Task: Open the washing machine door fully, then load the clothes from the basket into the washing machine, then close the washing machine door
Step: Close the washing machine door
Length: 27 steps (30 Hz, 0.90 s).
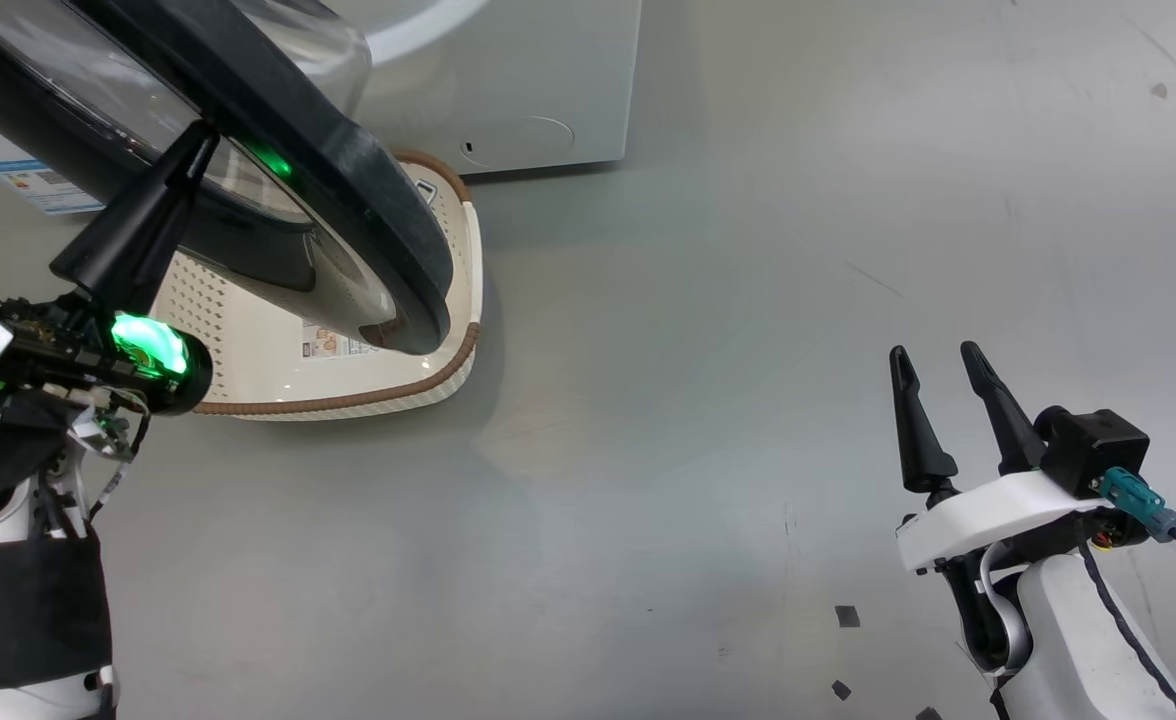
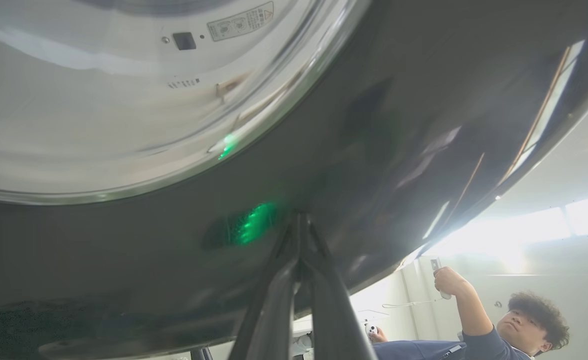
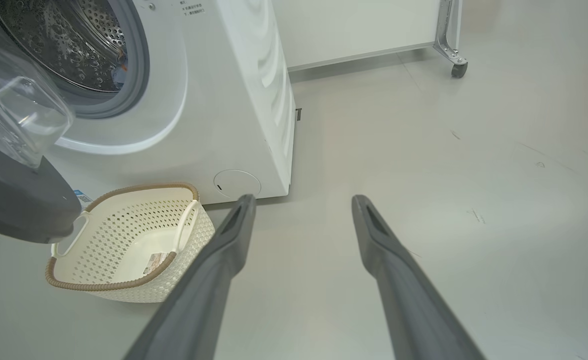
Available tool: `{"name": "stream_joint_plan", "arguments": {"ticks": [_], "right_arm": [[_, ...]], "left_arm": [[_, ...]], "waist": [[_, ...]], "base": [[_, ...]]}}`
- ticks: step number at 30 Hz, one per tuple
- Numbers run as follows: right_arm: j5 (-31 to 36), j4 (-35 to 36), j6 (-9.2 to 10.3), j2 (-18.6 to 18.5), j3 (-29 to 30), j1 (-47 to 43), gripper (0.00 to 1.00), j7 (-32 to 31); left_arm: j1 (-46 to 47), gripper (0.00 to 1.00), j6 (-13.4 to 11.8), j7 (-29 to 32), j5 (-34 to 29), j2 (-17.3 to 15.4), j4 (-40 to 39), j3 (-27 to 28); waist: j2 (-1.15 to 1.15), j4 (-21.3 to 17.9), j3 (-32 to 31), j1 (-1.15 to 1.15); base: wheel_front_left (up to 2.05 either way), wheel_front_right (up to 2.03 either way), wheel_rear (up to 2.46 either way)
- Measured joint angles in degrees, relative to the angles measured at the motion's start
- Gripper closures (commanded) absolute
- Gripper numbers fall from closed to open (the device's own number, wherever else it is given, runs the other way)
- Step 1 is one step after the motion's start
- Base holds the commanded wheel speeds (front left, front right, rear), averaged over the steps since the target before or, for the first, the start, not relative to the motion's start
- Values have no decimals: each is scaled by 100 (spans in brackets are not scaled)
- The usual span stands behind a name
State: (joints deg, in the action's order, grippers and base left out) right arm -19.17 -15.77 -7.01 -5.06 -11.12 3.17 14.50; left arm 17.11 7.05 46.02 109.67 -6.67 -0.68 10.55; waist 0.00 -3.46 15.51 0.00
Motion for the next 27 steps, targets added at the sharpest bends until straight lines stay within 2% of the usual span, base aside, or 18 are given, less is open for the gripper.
{"name": "stream_joint_plan", "arguments": {"ticks": [17, 27], "right_arm": [[-18, 122, 0, 141, 113, 137, 0, 0], [-49, 166, 0, 156, 288, 152, 0, 0]], "left_arm": [[682, 100, 2, -627, -428, -25, 382, 308], [1069, 100, 3, -677, -468, 14, 568, 253]], "waist": [[0, -729, 459, 0], [0, -904, 692, 0]], "base": [[0, 0, 0], [0, 0, 0]]}}
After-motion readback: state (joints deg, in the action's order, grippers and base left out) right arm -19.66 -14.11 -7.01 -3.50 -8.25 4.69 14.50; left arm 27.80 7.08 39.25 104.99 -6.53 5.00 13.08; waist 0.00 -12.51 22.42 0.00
